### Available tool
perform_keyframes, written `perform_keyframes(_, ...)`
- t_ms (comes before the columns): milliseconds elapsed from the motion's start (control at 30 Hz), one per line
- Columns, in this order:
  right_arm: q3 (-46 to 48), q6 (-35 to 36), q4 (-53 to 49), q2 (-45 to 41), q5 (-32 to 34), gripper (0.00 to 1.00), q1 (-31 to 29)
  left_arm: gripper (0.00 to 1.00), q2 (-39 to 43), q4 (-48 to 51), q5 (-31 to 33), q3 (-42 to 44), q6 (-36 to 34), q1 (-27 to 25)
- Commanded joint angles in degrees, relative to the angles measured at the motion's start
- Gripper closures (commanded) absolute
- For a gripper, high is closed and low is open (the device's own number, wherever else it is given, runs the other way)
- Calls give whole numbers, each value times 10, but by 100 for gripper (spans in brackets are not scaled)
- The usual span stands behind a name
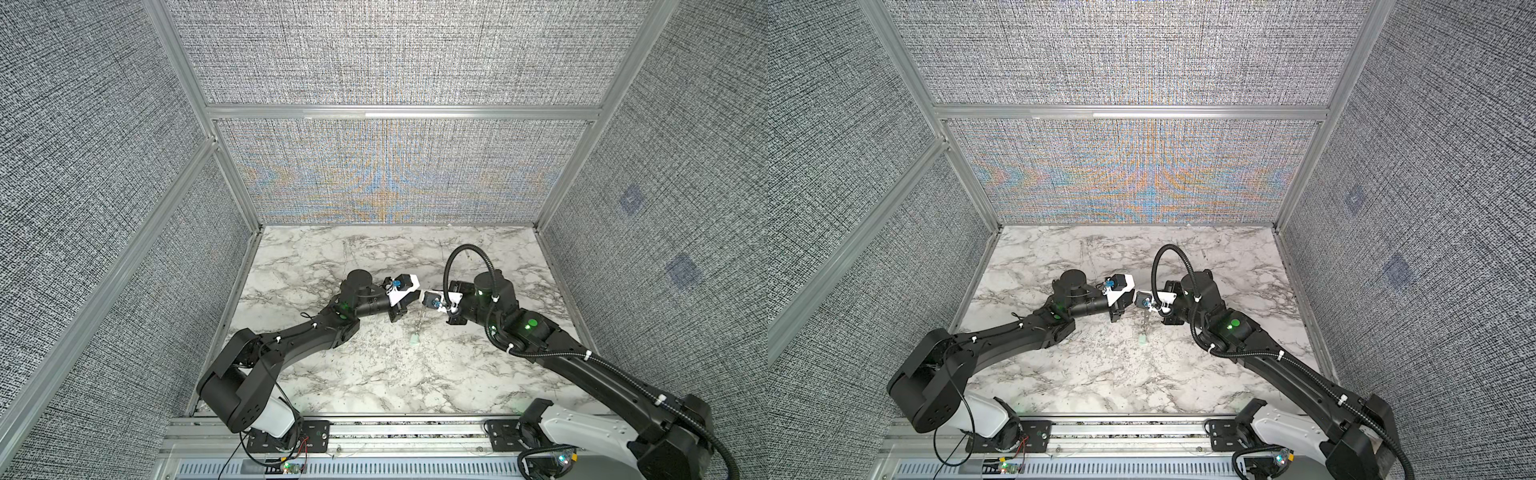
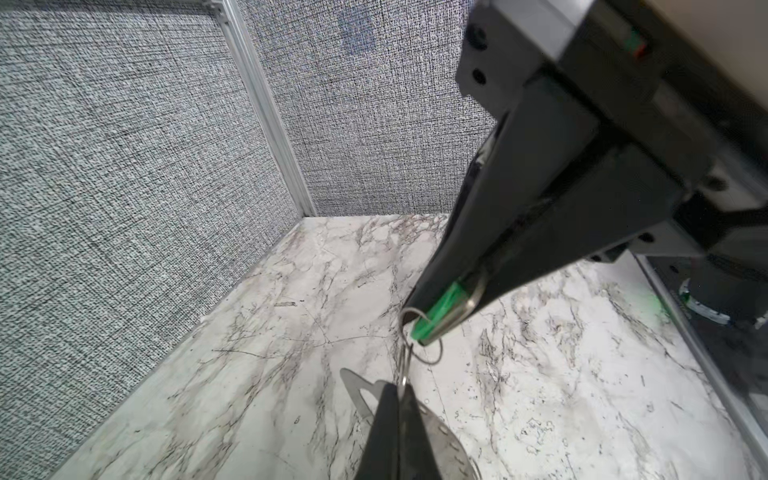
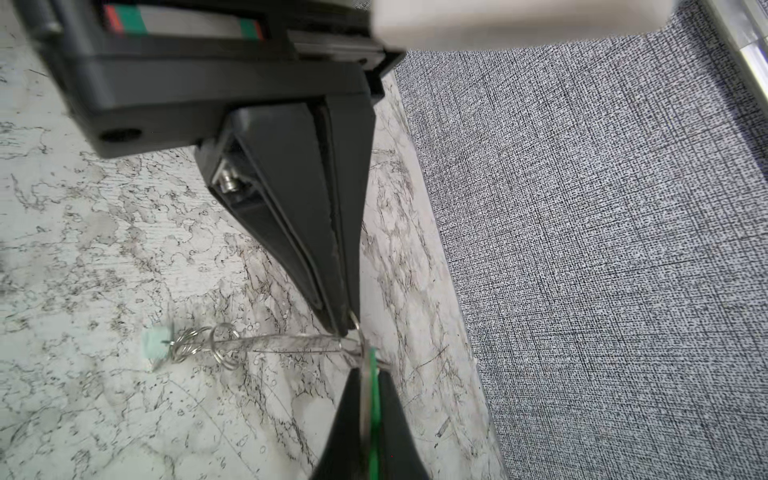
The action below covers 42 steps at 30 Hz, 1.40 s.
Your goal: Remove the keys from the keyring
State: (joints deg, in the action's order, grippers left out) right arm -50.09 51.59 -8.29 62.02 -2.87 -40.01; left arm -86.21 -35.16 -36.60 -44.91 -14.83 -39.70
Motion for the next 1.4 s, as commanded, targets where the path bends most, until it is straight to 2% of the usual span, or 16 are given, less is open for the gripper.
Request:
perform_keyframes(0, -2, 26, 40, -2, -32, 100, -3, 100, -8, 74, -15, -16, 5, 2)
perform_keyframes(200, -2, 51, 46, -5, -17, 100, -11, 100, -18, 119, -38, -41, -5, 4)
perform_keyframes(433, -25, 68, 2, 5, 12, 100, -11, 100, -20, 130, -31, -48, -21, 8)
perform_keyframes(533, -53, 59, -35, 11, 26, 100, -9, 75, -10, 121, -11, -45, -26, 13)
perform_keyframes(667, -54, 40, -53, 15, 24, 100, -6, 56, 17, 92, 20, -25, -38, 16)
perform_keyframes(733, -58, 27, -60, 21, 24, 100, -7, 53, 29, 94, 34, -22, -46, 20)
perform_keyframes(833, -77, -3, -77, 36, 23, 100, -6, 52, 48, 84, 58, -12, -51, 21)
perform_keyframes(1000, -107, -37, -121, 66, 39, 100, -6, 52, 86, 6, 84, 40, -40, 20)
perform_keyframes(1100, -132, -67, -150, 86, 53, 100, -4, 54, 99, -17, 78, 60, -53, 17)
perform_keyframes(1200, -157, -93, -170, 102, 66, 100, -3, 54, 107, -41, 67, 81, -99, 11)
perform_keyframes(1300, -186, -116, -199, 117, 66, 100, -2, 55, 114, -134, 69, 120, -106, 5)
perform_keyframes(1367, -201, -128, -213, 123, 66, 100, -1, 56, 110, -158, 63, 127, -105, 1)
